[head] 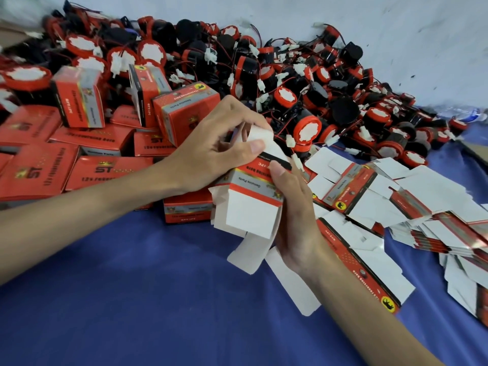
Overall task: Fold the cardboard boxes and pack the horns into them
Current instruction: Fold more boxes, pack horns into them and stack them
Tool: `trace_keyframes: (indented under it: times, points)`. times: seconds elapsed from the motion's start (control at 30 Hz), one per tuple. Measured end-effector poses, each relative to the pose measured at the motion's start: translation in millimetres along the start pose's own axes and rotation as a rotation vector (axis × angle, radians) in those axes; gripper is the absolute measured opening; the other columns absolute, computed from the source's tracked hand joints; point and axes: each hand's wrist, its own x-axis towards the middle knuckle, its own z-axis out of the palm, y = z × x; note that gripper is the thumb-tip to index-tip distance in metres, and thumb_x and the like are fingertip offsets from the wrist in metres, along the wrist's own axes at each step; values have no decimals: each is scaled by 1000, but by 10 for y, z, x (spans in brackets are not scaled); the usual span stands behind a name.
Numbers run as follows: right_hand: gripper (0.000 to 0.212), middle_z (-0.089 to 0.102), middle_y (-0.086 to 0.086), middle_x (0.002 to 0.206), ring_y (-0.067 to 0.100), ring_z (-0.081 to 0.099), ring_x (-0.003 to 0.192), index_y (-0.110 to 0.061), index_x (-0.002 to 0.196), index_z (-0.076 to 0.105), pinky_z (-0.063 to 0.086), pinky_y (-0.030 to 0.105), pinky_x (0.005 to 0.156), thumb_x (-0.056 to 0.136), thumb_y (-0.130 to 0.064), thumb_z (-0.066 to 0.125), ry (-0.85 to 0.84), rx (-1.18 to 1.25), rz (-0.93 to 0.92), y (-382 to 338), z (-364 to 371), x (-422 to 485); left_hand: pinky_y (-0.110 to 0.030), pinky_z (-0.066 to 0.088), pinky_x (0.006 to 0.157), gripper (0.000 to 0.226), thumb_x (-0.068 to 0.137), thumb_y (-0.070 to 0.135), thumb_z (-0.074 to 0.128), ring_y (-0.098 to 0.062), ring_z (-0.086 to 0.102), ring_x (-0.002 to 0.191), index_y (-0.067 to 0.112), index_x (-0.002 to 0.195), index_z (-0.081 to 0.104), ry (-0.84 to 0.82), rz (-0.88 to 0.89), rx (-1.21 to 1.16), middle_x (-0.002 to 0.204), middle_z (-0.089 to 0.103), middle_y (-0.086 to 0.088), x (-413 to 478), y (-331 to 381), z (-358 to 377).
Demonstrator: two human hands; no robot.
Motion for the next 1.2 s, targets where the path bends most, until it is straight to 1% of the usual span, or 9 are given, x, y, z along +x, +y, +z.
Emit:
trace_keyframes:
  times: [0.2, 0.27, 0.37, 0.43, 0.53, 0.73, 0.83, 1.0, 1.2]
  points:
    - [72, 65, 20, 116, 32, 66, 103, -4, 134, 48, 54, 35, 82, 78, -48, 61, 37, -68, -22, 20, -12, 7, -24, 40, 83, 26, 90, 42, 44, -11, 53, 93, 23, 103, 56, -51, -28, -63, 102, 51, -2, 11, -7, 8]
    - [62, 66, 16, 112, 28, 67, 100, -7, 129, 52, 53, 34, 82, 81, -46, 60, 44, -86, -34, 45, -31, 9, -26, 40, 84, 35, 88, 44, 46, -11, 52, 91, 13, 96, 61, -55, -66, -82, 97, 50, -1, 20, -35, 7]
    - [33, 69, 0, 100, 18, 67, 95, -30, 115, 51, 54, 34, 81, 84, -40, 56, 58, -48, -41, 90, -38, 18, -22, 40, 79, 34, 85, 47, 48, -10, 50, 82, 14, 83, 57, -87, -125, -143, 91, 47, -4, 29, -28, 18]
    - [31, 68, -3, 100, 17, 67, 95, -37, 114, 50, 54, 34, 83, 84, -40, 55, 58, -35, -54, 107, -35, 16, -16, 38, 76, 40, 85, 46, 48, -4, 47, 78, 7, 81, 54, -88, -127, -152, 87, 45, -3, 32, -25, 20]
    - [52, 61, 11, 125, 28, 62, 112, -27, 139, 45, 50, 45, 98, 89, -39, 50, 13, -49, -61, 54, -16, 11, -16, 41, 73, 40, 86, 44, 47, -5, 53, 78, 6, 84, 54, -97, -123, -175, 88, 52, -4, 27, -41, 13]
    - [64, 58, 24, 127, 40, 56, 118, -8, 143, 40, 44, 52, 103, 88, -39, 51, 26, 10, 6, 2, -16, 11, -18, 48, 78, 39, 93, 39, 39, -7, 60, 93, 4, 103, 54, -161, -97, -202, 102, 57, -3, 9, -29, 41]
    - [62, 59, 22, 128, 38, 57, 118, -11, 142, 42, 44, 52, 102, 87, -38, 52, 42, 19, -6, -16, -43, 21, -13, 39, 94, 31, 91, 45, 36, -6, 45, 117, 24, 105, 55, -128, -65, -86, 122, 42, -8, 7, -35, 51]
    - [60, 57, 21, 130, 38, 55, 121, -13, 142, 43, 40, 56, 105, 89, -40, 50, 35, 10, 1, -22, -51, 27, -17, 31, 103, 21, 87, 55, 35, -6, 32, 119, 47, 97, 50, -80, -117, 38, 119, 26, 3, 6, -38, 74]
    - [57, 63, 14, 125, 30, 61, 115, -18, 138, 49, 46, 50, 102, 87, -44, 52, 60, -9, 13, -20, -49, 23, -16, 46, 75, 38, 85, 56, 40, -5, 56, 94, 24, 104, 49, -59, -143, -19, 103, 52, 4, 31, -12, 51]
